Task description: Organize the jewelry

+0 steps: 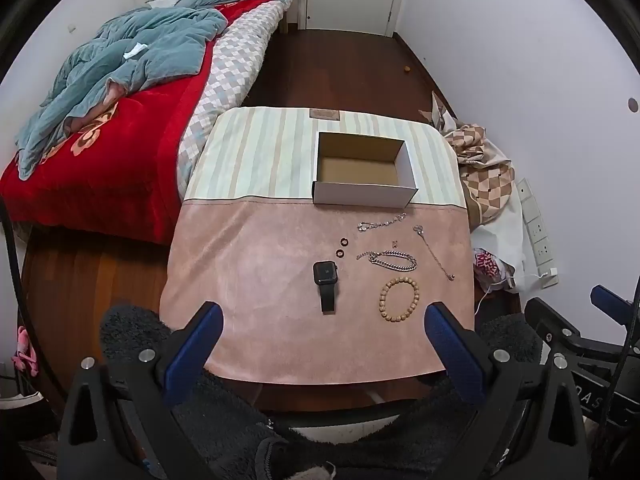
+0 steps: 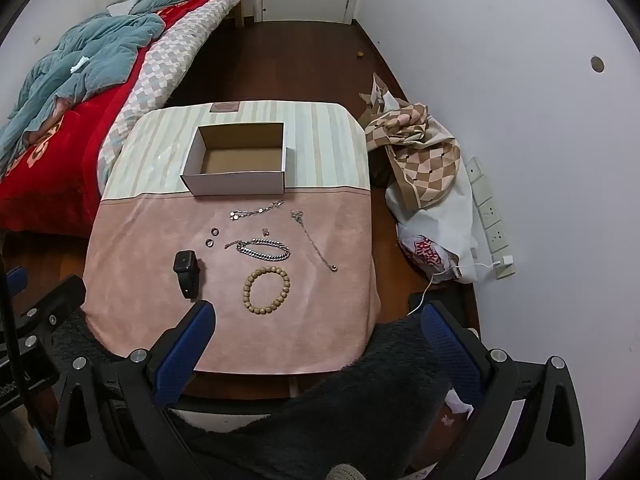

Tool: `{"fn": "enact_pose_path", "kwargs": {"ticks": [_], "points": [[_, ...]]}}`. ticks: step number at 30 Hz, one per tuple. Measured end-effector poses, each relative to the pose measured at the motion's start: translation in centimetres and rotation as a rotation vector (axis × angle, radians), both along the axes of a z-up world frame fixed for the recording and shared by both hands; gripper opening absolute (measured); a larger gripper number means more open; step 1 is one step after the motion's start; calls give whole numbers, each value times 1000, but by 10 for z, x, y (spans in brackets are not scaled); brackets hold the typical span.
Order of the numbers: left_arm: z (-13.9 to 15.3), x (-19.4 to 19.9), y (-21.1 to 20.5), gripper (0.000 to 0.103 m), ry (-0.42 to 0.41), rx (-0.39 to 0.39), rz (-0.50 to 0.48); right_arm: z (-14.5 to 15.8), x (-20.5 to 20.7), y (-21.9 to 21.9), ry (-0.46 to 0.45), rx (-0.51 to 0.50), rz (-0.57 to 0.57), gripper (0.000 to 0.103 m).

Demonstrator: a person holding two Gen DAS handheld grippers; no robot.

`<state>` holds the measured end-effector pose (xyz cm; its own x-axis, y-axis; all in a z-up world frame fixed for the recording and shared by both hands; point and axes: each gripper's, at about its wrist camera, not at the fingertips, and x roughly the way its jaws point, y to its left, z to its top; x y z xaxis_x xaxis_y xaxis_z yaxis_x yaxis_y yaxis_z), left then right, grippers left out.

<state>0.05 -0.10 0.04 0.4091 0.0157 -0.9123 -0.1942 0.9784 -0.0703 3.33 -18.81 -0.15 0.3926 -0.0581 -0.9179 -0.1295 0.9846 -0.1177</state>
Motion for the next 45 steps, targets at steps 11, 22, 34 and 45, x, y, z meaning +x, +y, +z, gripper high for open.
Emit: {"fn": "enact_pose_path", "kwargs": {"ticks": [11,22,34,45], "points": [[-1,-1,0,103,2,0,-5,5,0,-4,-15,-7,-5,103],[-2,-2,0,103,3,-3,-8,11,-2,-3,-30,-10,-5,103],[1,-3,-5,103,-7,10,-11,11,-3,-5,-35,-11,-6,103],[2,-6,-5,103,-14,16,-20,17,-3,-7,-43,-11,-3,103]]}}
